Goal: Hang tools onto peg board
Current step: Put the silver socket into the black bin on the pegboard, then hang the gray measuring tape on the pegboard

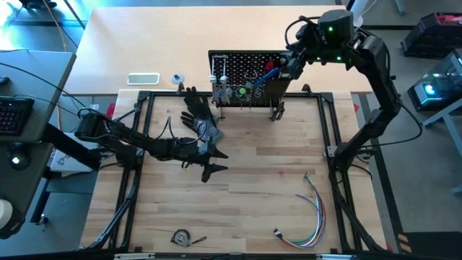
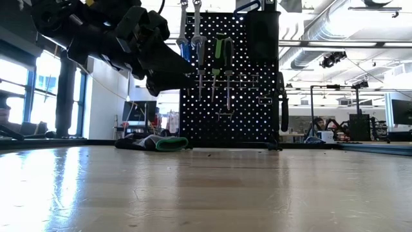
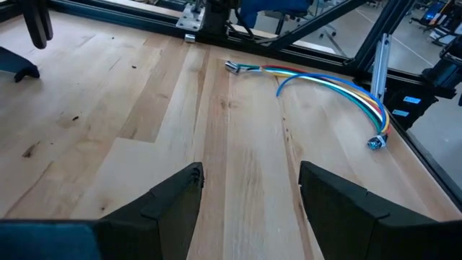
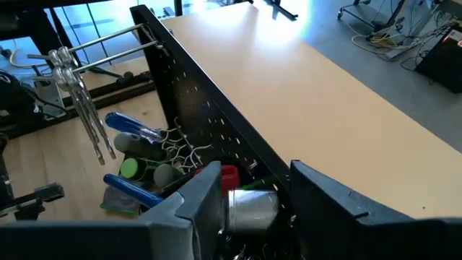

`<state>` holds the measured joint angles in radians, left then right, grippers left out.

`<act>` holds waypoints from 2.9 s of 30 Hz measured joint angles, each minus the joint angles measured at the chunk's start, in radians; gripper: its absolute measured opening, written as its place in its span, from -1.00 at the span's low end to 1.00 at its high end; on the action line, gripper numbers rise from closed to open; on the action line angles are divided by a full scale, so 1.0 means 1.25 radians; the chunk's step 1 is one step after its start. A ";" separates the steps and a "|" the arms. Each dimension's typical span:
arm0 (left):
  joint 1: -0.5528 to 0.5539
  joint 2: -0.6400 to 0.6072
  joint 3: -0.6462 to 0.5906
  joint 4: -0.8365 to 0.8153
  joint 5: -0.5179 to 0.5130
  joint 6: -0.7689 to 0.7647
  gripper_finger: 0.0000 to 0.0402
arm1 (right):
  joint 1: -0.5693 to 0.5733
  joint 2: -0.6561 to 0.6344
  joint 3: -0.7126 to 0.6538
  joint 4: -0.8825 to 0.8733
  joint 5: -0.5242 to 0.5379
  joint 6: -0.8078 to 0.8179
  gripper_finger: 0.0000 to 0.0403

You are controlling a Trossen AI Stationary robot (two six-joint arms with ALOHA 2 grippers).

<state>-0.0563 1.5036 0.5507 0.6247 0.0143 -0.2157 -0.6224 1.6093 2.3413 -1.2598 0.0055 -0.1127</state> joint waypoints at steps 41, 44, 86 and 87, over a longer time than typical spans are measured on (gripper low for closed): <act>-0.272 -0.330 0.000 -0.460 0.080 -0.042 0.11 | 0.284 -0.162 0.011 -0.110 -0.078 -0.087 -0.21; -0.331 -0.314 0.001 -0.462 0.049 -0.097 0.11 | 0.331 -0.143 0.010 -0.162 -0.078 -0.077 -0.21; -0.656 0.141 0.209 -0.378 -0.083 -0.352 0.11 | 0.636 0.080 0.010 -0.242 -0.061 -0.034 -0.21; -0.659 0.147 0.216 -0.375 -0.083 -0.356 0.11 | 0.638 0.086 0.010 -0.248 -0.062 -0.034 -0.21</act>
<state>-0.8803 1.6875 0.8205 0.1555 -0.0895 -0.6603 0.1756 1.7165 2.3535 -1.5694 -0.0715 -0.1551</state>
